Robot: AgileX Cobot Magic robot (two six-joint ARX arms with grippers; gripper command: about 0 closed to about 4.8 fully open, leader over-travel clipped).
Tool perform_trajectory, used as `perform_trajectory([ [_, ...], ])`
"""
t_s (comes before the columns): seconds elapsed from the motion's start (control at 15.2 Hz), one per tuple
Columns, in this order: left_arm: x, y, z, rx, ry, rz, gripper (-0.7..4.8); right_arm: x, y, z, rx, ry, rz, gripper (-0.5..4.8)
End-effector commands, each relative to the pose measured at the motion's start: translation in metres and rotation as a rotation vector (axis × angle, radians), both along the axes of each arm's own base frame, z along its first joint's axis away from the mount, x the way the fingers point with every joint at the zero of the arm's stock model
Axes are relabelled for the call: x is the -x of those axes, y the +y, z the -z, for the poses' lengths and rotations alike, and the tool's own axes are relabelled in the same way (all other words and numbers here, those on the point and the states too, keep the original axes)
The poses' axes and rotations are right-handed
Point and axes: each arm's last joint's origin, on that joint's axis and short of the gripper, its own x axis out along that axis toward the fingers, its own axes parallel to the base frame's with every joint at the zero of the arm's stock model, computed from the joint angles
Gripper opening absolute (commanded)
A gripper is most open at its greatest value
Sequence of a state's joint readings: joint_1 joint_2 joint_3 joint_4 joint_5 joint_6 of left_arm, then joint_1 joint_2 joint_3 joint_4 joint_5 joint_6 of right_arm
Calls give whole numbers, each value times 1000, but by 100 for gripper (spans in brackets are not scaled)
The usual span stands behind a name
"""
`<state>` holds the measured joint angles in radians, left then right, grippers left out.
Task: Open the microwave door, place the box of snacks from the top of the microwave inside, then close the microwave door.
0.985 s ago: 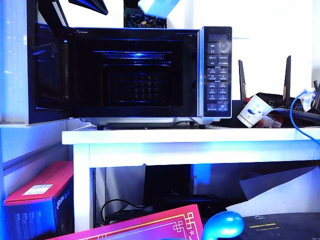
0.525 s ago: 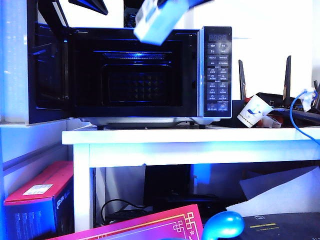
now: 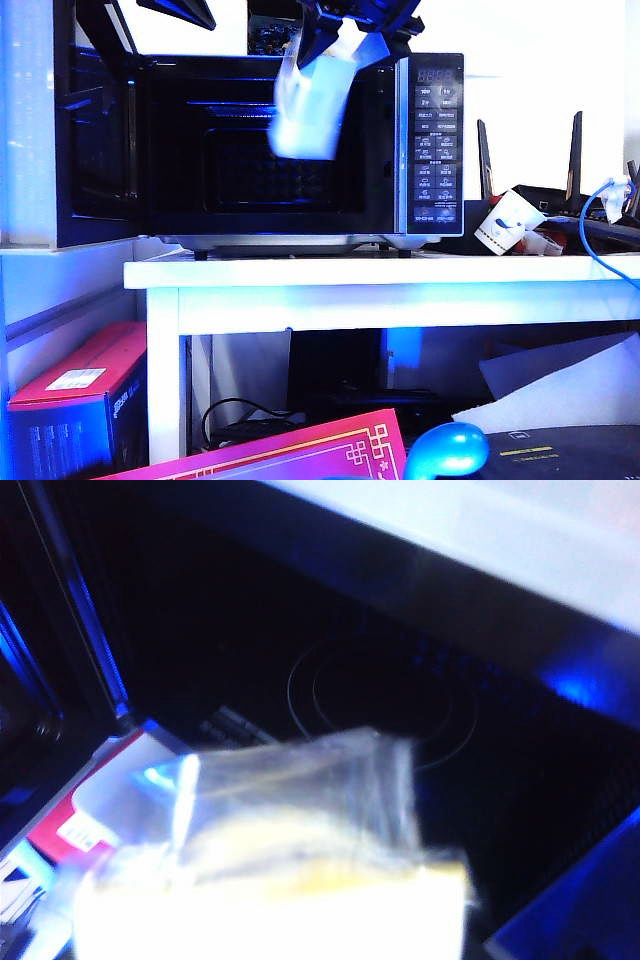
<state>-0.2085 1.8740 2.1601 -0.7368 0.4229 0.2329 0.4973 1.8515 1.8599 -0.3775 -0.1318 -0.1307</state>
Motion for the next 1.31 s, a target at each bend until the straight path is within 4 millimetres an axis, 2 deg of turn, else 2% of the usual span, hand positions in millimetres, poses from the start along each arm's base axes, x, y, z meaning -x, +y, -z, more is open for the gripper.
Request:
perform_trajectory([
  [0.07, 2, 0, -5, 2, -26, 3, -6, -14, 8, 15, -8, -11, -1, 368],
  [0.26, 2, 0, -5, 0, -26, 3, -6, -34, 19, 58, 46, 86, -2, 367],
  [0.33, 2, 0, -5, -1, -27, 4, -6, -36, 20, 60, 45, 84, -2, 366],
  [0.79, 2, 0, -5, -14, -38, 10, -6, -47, 24, 48, -53, -98, 1, 354],
  [1.12, 2, 0, -4, -15, -31, 11, -6, -60, 32, 58, -102, -188, 1, 355],
  [1.31, 3, 0, -4, -16, -25, 11, -6, -62, 33, 54, -135, -251, 2, 354],
])
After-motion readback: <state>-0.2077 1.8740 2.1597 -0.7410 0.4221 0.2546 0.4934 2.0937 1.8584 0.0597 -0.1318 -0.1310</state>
